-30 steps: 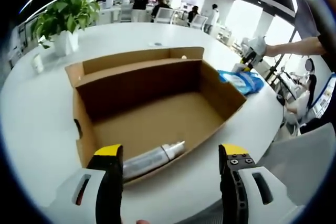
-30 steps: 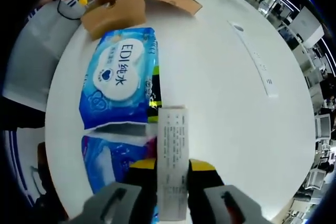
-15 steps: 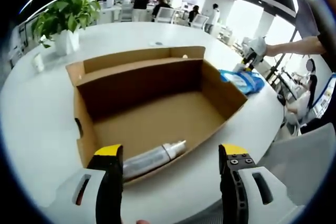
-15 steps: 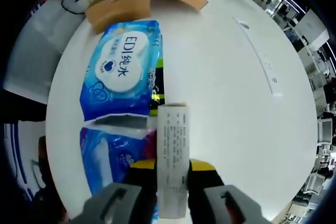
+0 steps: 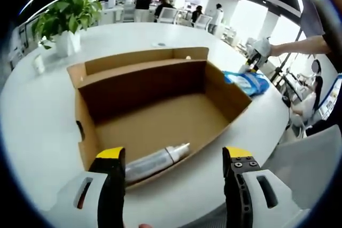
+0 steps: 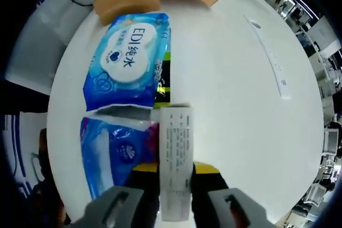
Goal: Operate the shoe box by opening the lid, removing the specified soft item, and placing it in the target area until the item is outside and the box remains undamaged.
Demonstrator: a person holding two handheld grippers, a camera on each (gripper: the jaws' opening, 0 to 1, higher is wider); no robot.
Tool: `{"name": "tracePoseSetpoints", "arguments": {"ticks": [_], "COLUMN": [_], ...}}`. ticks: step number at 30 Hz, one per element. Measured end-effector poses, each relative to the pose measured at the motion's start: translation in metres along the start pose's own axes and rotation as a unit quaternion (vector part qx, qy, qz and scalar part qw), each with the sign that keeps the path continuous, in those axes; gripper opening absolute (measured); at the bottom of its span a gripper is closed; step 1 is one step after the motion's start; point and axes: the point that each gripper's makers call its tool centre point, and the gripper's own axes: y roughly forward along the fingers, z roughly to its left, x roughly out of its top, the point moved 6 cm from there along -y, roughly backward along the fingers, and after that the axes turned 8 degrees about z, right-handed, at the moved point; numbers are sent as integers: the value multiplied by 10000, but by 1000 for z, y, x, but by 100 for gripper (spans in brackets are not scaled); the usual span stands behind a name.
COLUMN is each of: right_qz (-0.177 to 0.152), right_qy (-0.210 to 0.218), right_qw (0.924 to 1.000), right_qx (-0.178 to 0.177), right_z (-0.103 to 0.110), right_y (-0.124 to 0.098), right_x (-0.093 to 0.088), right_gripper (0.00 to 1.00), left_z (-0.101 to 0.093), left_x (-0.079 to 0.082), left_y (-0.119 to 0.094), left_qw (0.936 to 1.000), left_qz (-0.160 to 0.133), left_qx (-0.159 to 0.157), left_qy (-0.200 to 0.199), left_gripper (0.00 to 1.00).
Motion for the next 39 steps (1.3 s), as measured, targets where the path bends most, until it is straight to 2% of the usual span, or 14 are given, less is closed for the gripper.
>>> {"name": "tracePoseSetpoints", "arguments": {"ticks": [9, 18, 27, 39], "right_qz": [100, 20, 46, -131], "right_qy": [-99, 117, 222, 536], "right_qw": [9999, 9999, 9996, 9981], "right_qx": [-72, -93, -154, -265], "right_z": [-4, -7, -5, -2], "right_y": [2, -3, -16, -41], "right_x": [-2, -3, -8, -6], "right_gripper": [18, 21, 24, 25], "left_z": [2, 1, -2, -4], "left_x": [-1, 0, 1, 8], "left_y": [1, 3, 2, -2], "left_qw": [10000, 10000, 10000, 9998], "left_qz": [16, 27, 10, -138], "left_qx": [-1, -46, -76, -116], "left_qy": [0, 9, 35, 48], "left_gripper": [76, 76, 77, 77]}}
